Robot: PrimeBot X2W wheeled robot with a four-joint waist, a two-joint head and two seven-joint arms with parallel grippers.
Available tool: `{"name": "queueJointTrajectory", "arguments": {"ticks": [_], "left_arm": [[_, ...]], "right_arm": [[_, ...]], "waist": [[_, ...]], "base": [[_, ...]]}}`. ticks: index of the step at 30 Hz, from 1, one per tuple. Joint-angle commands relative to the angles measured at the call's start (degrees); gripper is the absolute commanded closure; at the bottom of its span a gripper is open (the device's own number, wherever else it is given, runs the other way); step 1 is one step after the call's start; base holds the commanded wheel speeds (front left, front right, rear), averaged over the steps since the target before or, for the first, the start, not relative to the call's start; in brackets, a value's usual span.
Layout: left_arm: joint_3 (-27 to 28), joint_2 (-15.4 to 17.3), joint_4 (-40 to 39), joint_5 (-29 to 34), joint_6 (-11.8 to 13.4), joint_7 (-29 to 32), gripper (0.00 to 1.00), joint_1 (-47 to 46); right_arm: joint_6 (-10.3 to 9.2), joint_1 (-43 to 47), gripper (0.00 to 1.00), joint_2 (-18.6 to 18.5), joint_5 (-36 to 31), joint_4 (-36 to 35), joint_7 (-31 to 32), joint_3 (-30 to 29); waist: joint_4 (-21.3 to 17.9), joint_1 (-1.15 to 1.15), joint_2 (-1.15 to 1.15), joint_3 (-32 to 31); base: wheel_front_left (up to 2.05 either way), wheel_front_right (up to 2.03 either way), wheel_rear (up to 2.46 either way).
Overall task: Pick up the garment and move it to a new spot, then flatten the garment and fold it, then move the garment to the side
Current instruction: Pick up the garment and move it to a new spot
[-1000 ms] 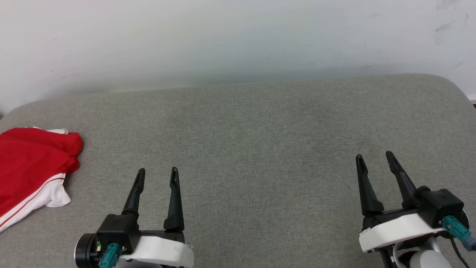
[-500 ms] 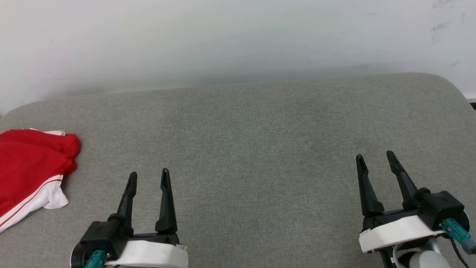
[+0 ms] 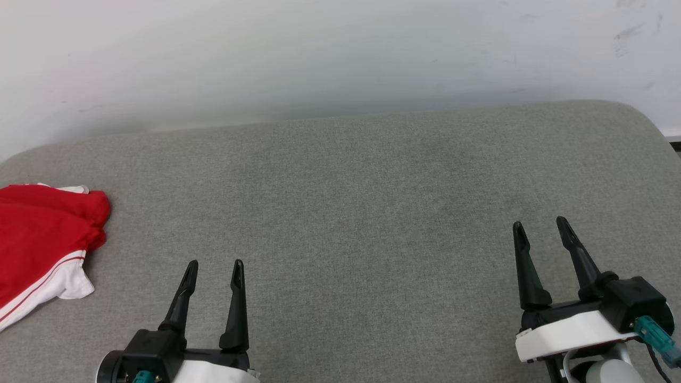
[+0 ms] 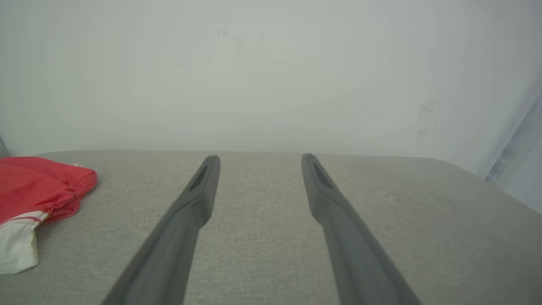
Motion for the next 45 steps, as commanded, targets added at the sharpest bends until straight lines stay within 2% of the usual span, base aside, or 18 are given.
{"name": "queueJointTrajectory", "arguments": {"ticks": [1, 11, 17, 23, 29, 36, 45], "left_arm": [[0.01, -0.08, -0.21, 0.97, -0.18, -0.48, 0.0, 0.11], [0.01, -0.18, 0.01, 2.59, -0.51, -1.45, 0.0, -0.15], [0.59, -0.19, 0.15, 1.87, -0.79, -1.32, 0.0, -0.9], [2.04, -0.18, 0.3, 2.3, -1.42, -1.32, 0.0, -0.55], [4.33, -0.19, 0.73, 2.13, -2.46, -1.32, 0.0, -0.13], [6.1, -0.2, -0.02, 3.37, -2.38, -1.32, 0.0, 2.05], [7.84, -0.2, 0.17, 3.87, -3.61, -1.32, 0.0, 3.99]], "right_arm": [[-0.02, 0.56, 0.0, 0.04, -0.88, -0.06, -0.49, -0.01], [-0.02, 0.76, 0.0, 0.05, -3.54, -0.42, -1.43, 0.87], [-0.02, 0.83, 0.0, 0.06, -1.96, -0.1, -1.34, 1.66], [-0.02, 1.1, 0.0, 0.06, -1.4, 0.2, -1.34, 2.94], [-0.02, 2.29, 0.0, 0.05, -1.14, 0.63, -1.34, 4.17], [-0.02, 3.03, 0.0, 0.05, -0.45, 1.23, -1.34, 6.07], [-0.02, 4.29, 0.0, 0.05, 1.07, 1.51, -1.34, 8.31]], "waist": [[0.0, 0.0, 0.0, 0.03], [0.83, 0.0, 0.0, 0.74], [3.14, 0.0, 0.0, 1.25], [7.23, 0.0, 0.0, 1.1], [12.97, 0.0, 0.0, -0.1], [19.2, 0.0, 0.0, -2.33], [25.1, 0.0, 0.0, -4.53]], "base": [[0.0, 0.0, 0.0], [0.0, 0.0, 0.0], [0.0, 0.0, 0.0], [0.0, 0.0, 0.0], [0.0, 0.0, 0.0], [0.0, 0.0, 0.0], [0.0, 0.0, 0.0]]}}
